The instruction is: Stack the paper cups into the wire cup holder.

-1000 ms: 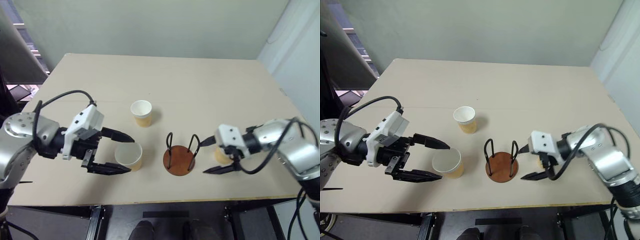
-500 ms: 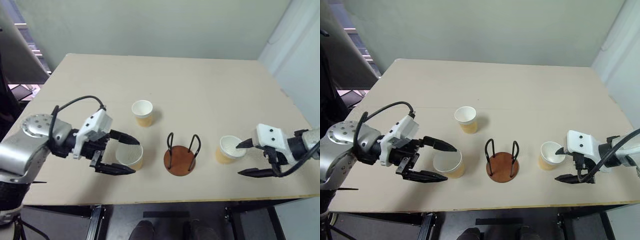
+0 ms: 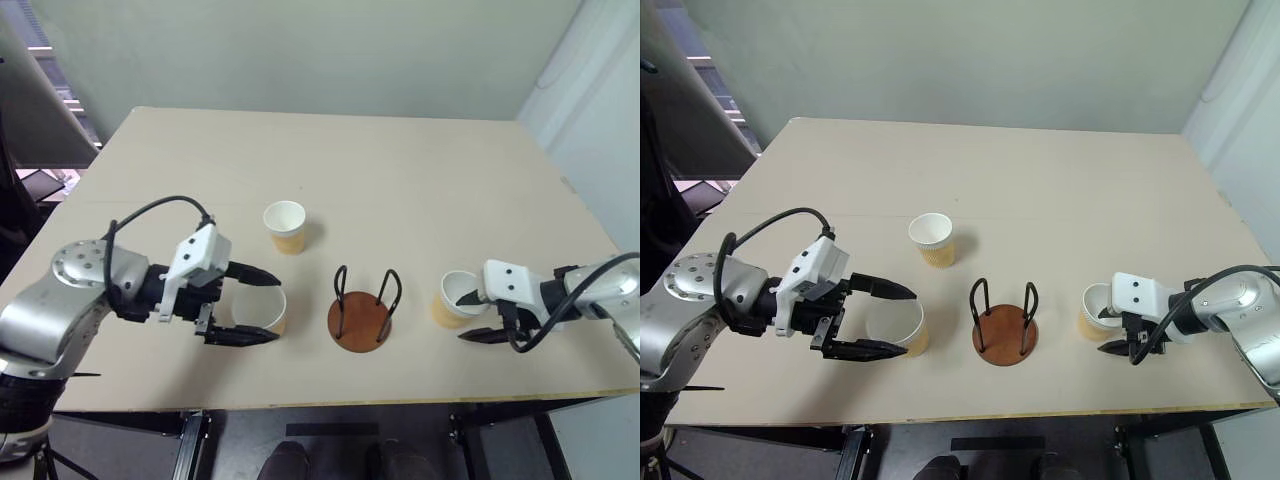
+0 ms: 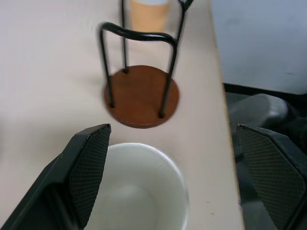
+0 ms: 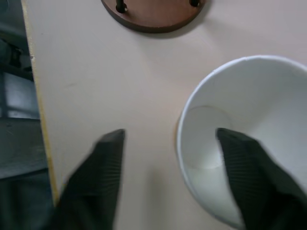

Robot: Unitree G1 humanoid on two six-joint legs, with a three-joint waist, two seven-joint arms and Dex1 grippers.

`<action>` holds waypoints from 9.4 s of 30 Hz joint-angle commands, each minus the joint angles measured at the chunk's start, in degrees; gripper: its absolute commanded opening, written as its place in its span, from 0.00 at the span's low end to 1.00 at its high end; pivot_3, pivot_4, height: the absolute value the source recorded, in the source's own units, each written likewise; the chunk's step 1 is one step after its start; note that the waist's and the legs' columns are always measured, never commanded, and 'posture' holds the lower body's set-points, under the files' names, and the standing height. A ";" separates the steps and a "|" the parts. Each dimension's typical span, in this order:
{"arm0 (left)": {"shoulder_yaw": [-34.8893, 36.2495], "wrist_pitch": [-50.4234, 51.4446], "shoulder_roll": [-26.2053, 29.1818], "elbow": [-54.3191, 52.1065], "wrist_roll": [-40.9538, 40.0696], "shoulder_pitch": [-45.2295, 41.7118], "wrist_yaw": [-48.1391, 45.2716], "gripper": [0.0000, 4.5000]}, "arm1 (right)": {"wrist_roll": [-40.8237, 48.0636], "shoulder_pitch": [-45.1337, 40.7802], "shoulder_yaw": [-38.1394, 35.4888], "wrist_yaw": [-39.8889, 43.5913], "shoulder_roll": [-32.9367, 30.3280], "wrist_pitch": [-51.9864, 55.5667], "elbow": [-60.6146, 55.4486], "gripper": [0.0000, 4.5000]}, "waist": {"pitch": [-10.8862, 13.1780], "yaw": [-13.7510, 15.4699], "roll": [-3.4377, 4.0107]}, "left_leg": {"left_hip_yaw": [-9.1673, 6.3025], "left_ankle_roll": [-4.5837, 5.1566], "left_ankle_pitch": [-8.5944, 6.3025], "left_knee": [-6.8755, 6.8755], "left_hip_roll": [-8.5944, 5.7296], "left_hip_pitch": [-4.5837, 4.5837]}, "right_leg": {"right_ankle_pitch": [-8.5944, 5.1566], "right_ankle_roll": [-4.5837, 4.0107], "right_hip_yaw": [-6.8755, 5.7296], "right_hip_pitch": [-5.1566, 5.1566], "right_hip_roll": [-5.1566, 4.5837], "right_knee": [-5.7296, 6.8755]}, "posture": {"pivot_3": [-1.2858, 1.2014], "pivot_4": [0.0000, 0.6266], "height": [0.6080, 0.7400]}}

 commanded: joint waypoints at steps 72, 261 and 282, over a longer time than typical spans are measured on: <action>-2.98 -2.55 2.38 6.21 7.52 -1.57 5.45 1.00 | 39.39 17.14 -47.94 -8.27 21.02 12.19 -19.03 0.91 | 0.02 0.10 -0.02 | 0.87 -0.19 -0.22 -0.12 -0.01 0.42 | -0.23 -0.41 0.72 0.03 0.56 0.01 | 0.52 0.24 1.00; -50.83 -36.07 -26.14 50.92 -5.35 -68.05 -17.88 0.01 | 61.28 43.15 -65.29 -26.76 9.51 9.06 -36.04 0.92 | 0.13 1.96 -0.18 | 0.81 1.97 -0.80 2.08 -1.61 -0.89 | 0.50 2.55 1.45 0.32 -0.87 -1.02 | 0.52 0.24 1.00; -59.67 -42.37 -25.33 51.55 -6.11 -70.57 -17.88 0.01 | 61.63 47.56 -67.44 -29.24 10.83 7.05 -38.50 0.92 | 0.13 1.97 -0.18 | 0.87 2.00 -0.82 2.06 -1.66 -0.97 | 0.50 2.55 1.42 0.31 -0.89 -1.07 | 0.52 0.24 1.00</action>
